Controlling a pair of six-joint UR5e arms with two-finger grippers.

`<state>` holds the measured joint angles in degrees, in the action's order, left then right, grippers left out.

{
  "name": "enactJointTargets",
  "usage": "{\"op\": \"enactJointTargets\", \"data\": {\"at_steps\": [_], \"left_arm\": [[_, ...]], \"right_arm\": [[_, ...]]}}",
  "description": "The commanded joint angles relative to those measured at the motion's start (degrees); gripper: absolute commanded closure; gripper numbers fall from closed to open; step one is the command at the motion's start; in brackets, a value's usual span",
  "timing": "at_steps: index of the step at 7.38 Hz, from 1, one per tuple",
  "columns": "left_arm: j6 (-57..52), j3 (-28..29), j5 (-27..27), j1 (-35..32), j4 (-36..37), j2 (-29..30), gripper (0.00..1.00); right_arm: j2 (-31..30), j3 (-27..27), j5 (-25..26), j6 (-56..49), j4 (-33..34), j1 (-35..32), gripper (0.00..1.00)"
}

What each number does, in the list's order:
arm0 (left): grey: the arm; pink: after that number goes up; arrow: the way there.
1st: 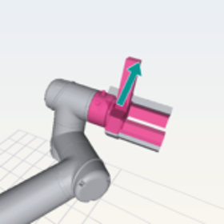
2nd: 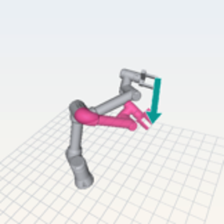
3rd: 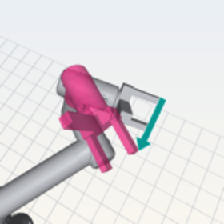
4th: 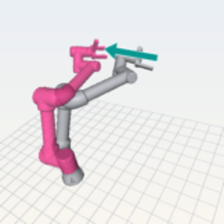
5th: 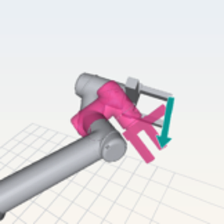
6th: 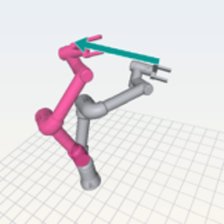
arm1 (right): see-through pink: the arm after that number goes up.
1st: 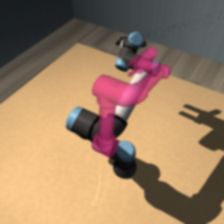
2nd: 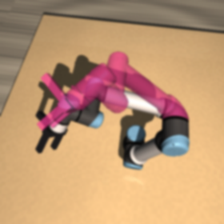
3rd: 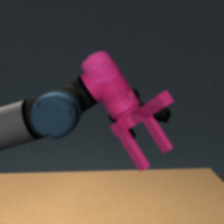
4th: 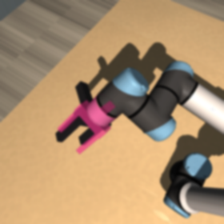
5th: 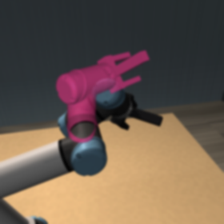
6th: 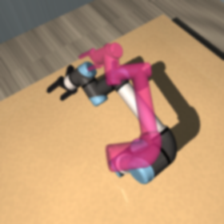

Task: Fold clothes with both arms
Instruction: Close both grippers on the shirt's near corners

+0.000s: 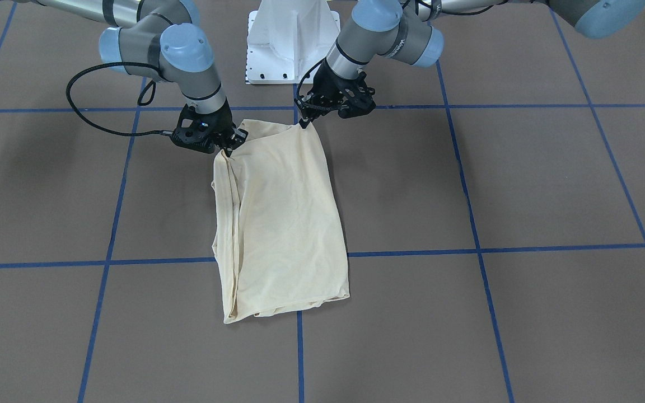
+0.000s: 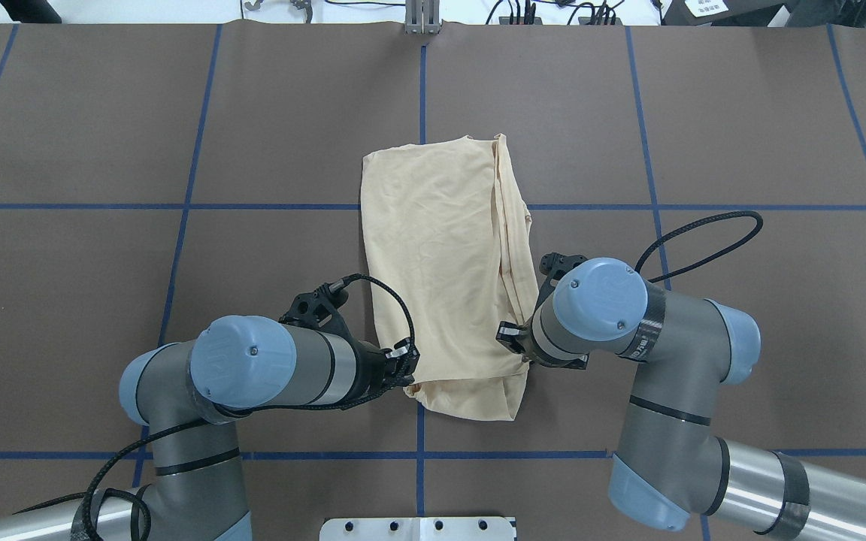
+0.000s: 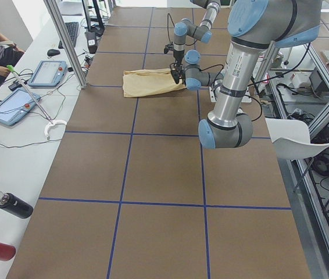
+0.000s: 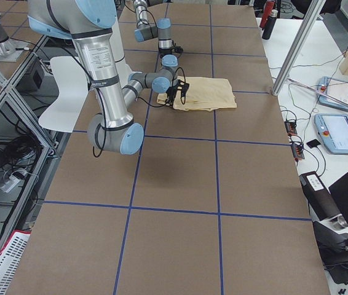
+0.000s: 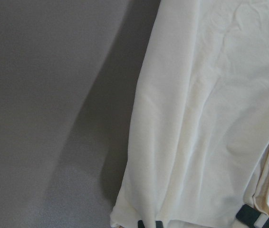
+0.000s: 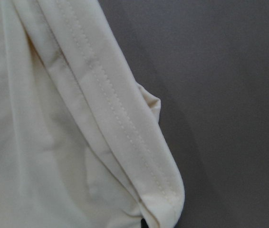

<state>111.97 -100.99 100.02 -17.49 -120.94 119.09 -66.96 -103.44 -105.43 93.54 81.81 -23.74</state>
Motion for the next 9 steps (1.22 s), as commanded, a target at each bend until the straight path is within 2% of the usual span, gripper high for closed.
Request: {"op": "enactJointTargets", "data": {"at_steps": [1,3,4,5,7,9], "left_arm": [[0.0,-0.1,0.0,0.0,0.0,0.0,1.0],[-0.1,-1.2,0.1,0.0,0.1,-0.1,1.0],[-0.1,-2.5,0.3,0.0,1.4,-0.1,1.0],[-0.3,-4.8,2.6,0.2,4.0,0.0,1.0],[-0.5,-6.5,2.9,0.2,5.2,-0.4,1.0],[-0.9,-6.4,2.8,3.1,5.3,-0.8,1.0]], "right_arm": [[0.4,-0.1,-0.6,1.3,-0.1,-0.6,1.0],[0.0,-1.2,-1.4,1.1,0.0,-0.8,1.0],[-0.6,-2.7,-4.1,1.0,0.0,-0.9,1.0],[-1.1,-4.3,-6.0,0.9,0.0,-1.0,1.0],[-2.8,-6.6,-6.4,0.9,0.0,0.9,1.0],[-6.9,-10.5,-7.0,0.9,-0.1,3.1,1.0]]}}
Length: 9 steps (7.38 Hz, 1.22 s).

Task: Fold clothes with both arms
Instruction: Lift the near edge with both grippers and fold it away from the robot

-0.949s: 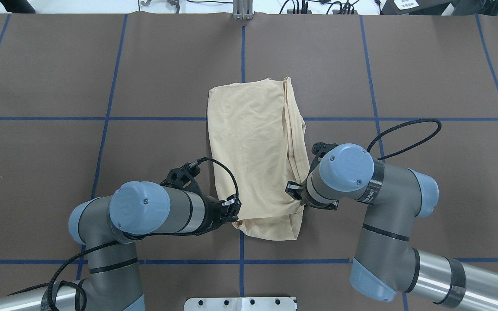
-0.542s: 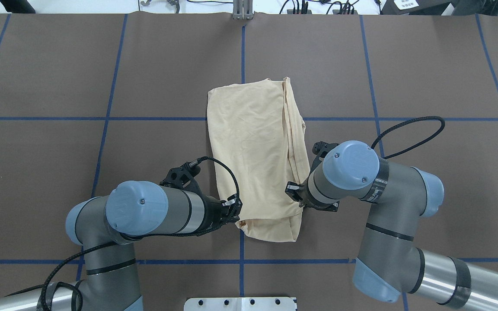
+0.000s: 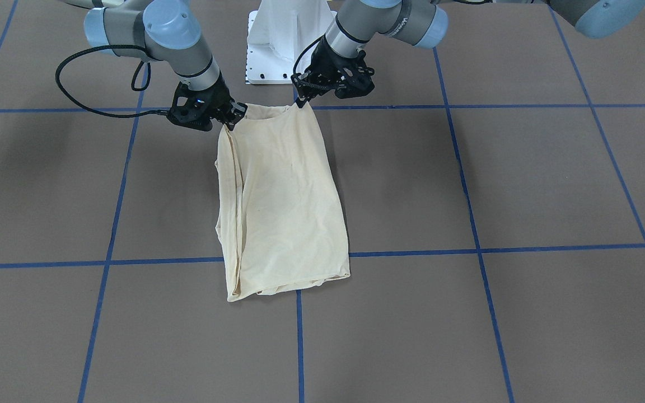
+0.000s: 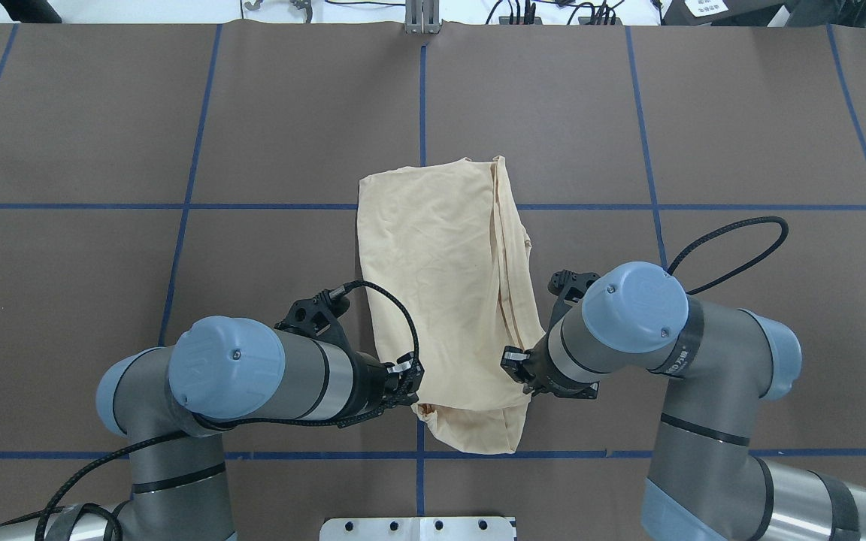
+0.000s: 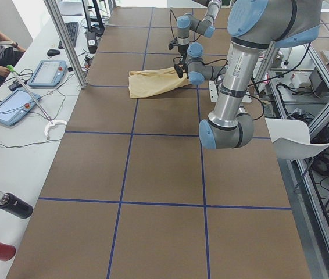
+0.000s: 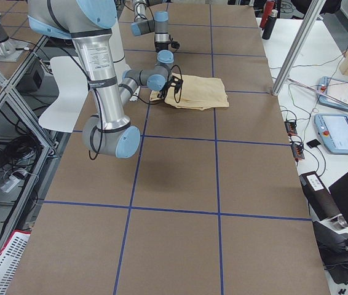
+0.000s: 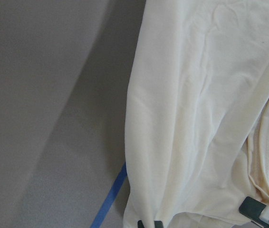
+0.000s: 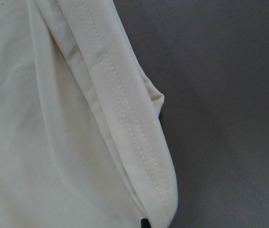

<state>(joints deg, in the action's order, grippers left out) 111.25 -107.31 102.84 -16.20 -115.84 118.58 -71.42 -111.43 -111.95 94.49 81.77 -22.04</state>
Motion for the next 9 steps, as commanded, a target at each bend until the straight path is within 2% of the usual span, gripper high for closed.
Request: {"op": "enactJointTargets", "data": {"at_steps": [1,4,5,6,7,9], "left_arm": [[-0.2,-0.3,0.0,3.1,1.6,-0.3,1.0],[-0.3,-2.0,0.2,3.6,3.0,-0.5,1.0],[-0.5,-3.0,0.2,2.8,3.0,-0.4,1.0],[-0.7,-3.0,0.3,0.2,2.9,0.1,1.0],[-3.5,-3.0,3.5,-4.1,3.0,1.0,1.0],[-7.7,-1.5,5.6,-11.1,2.7,2.5,1.0]], "right_arm": [[-4.0,-4.4,-0.7,0.0,0.0,2.9,1.0],[-3.4,-4.2,-1.0,-0.2,-0.2,3.8,1.0],[-3.3,-4.0,-1.2,-1.0,-0.6,1.3,1.0],[-3.2,-3.9,-2.5,-3.1,-0.6,-1.9,1.0],[-1.9,-3.2,-4.6,-5.5,-0.2,-5.6,1.0],[4.0,1.6,-7.8,-6.1,-0.4,-11.8,1.0]]}}
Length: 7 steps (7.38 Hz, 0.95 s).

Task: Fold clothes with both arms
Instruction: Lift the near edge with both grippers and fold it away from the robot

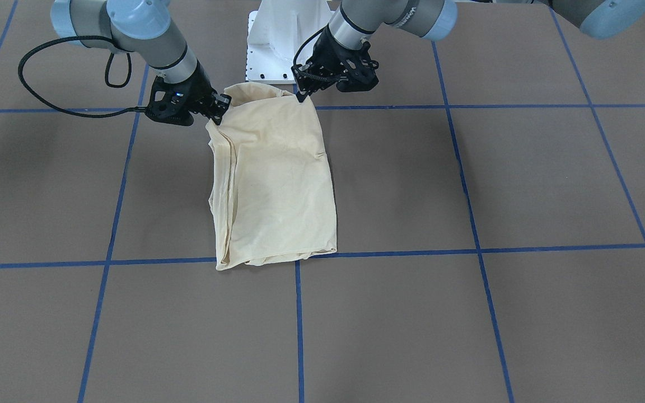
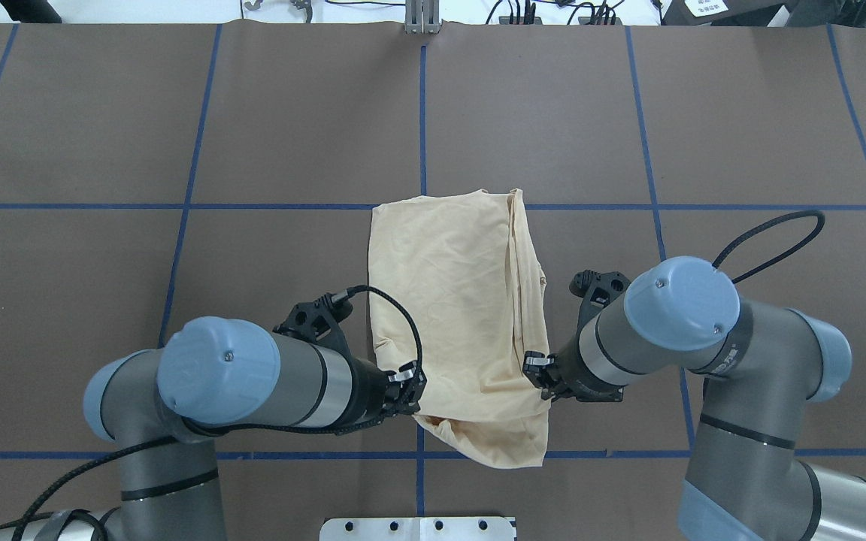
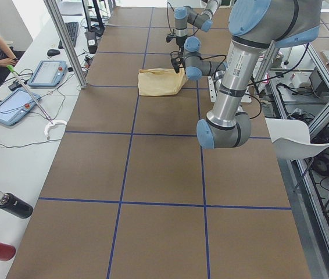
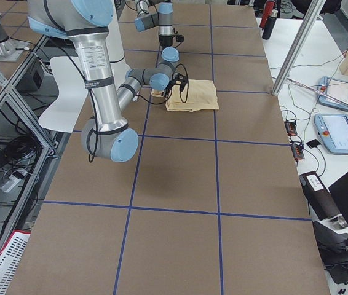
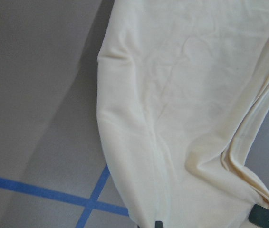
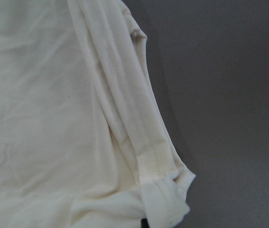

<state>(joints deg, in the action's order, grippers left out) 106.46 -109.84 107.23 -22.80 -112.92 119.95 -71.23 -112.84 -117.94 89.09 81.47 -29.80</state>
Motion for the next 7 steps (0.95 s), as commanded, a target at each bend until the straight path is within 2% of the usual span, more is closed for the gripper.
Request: {"op": "enactJointTargets", "data": {"at_steps": [1,3,4,5,6,7], "left_arm": [[-5.6,3.9,1.3,-7.8,-0.2,3.4,1.0],[-8.9,15.3,1.2,-10.9,-1.9,10.0,1.0],[-9.3,21.0,1.1,-11.4,-6.7,11.0,1.0],[-9.3,25.7,1.1,-12.4,-12.0,11.0,1.0],[-11.1,28.1,1.1,-13.3,-13.5,11.0,1.0],[-11.6,30.5,1.1,-14.5,-15.0,11.2,1.0]], "right_arm": [[8.4,7.0,-1.8,-0.7,-0.2,-6.2,1.0],[15.3,14.7,-2.0,-3.6,-0.2,-10.7,1.0],[17.1,17.5,-2.1,-5.4,-0.2,-12.5,1.0],[19.6,22.9,-1.9,-7.2,-0.5,-13.1,1.0],[21.4,28.4,-1.5,-8.5,-1.7,-13.3,1.0],[21.7,32.7,-1.2,-8.5,-7.1,-13.4,1.0]]}}
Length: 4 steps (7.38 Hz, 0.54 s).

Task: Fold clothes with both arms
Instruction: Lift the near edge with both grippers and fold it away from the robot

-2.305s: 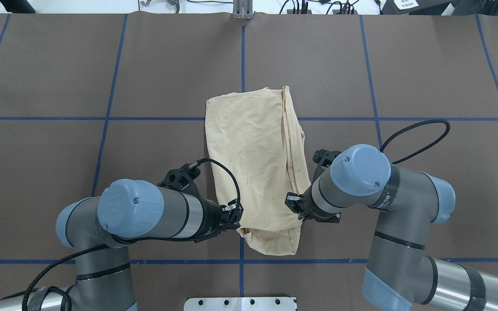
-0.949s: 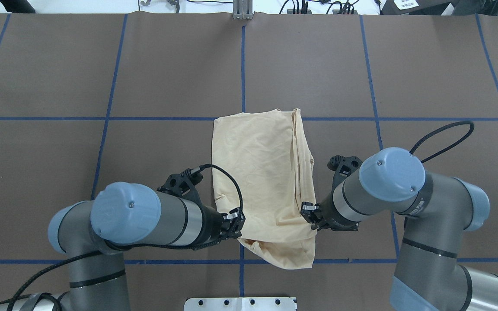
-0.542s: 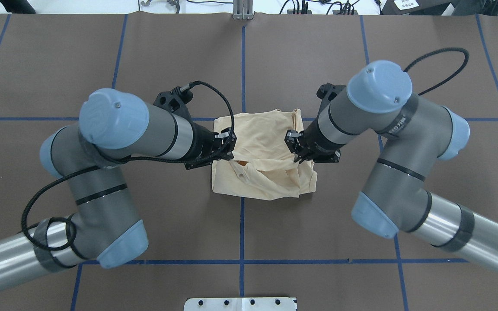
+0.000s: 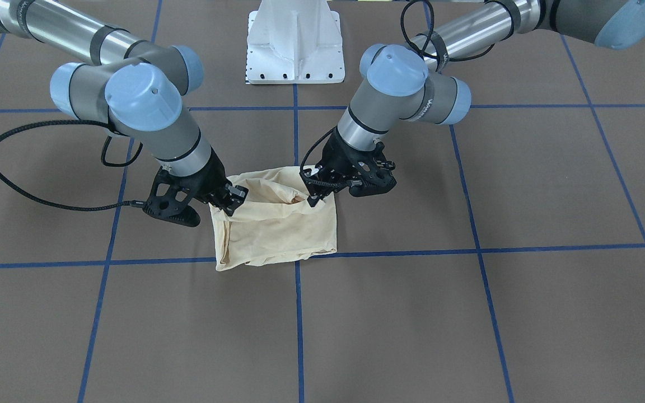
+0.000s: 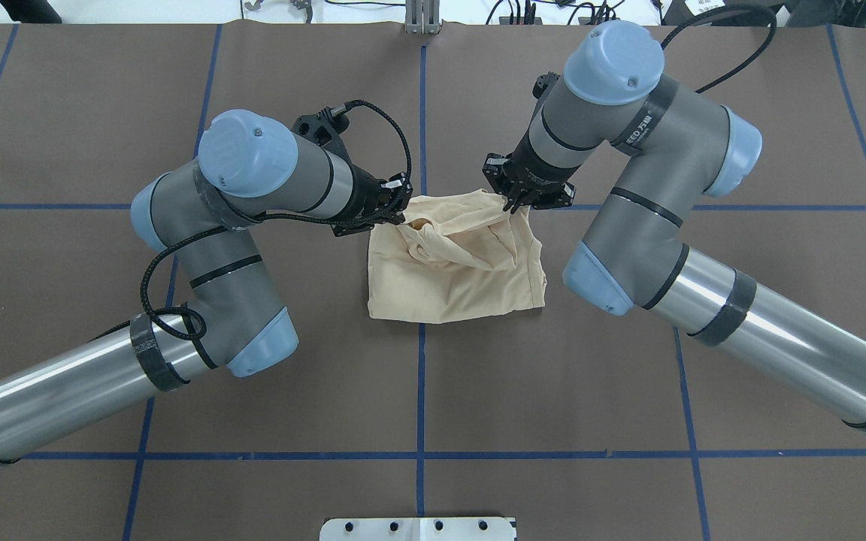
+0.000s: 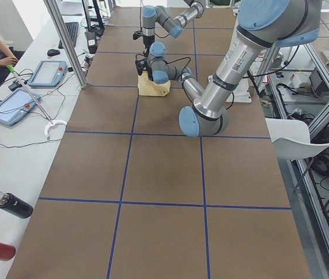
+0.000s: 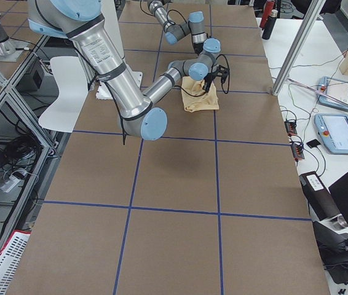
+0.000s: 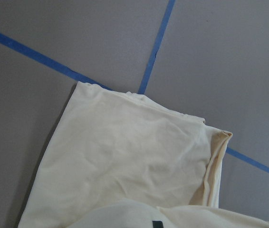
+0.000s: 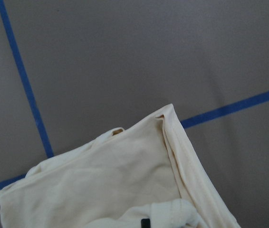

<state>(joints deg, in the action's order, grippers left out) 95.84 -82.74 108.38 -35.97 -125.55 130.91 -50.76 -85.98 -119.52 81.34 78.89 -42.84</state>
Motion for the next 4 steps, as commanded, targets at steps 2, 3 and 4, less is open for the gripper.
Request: {"op": "enactJointTargets", "data": {"at_steps": [2,3,4], "left_arm": [[-1.4,9.8,-0.2,-2.5,-9.6,0.6,1.0],[-1.4,11.7,-0.3,-2.5,-11.5,0.9,1.0],[-1.4,11.6,-0.3,-2.7,-11.5,1.0,1.0]], "right_arm": [[2.2,9.5,0.5,-0.6,-7.0,-0.3,1.0],[2.3,9.5,0.4,-0.6,-7.0,-0.3,1.0],[2.3,9.5,0.4,-0.5,-7.0,-0.3,1.0]]}}
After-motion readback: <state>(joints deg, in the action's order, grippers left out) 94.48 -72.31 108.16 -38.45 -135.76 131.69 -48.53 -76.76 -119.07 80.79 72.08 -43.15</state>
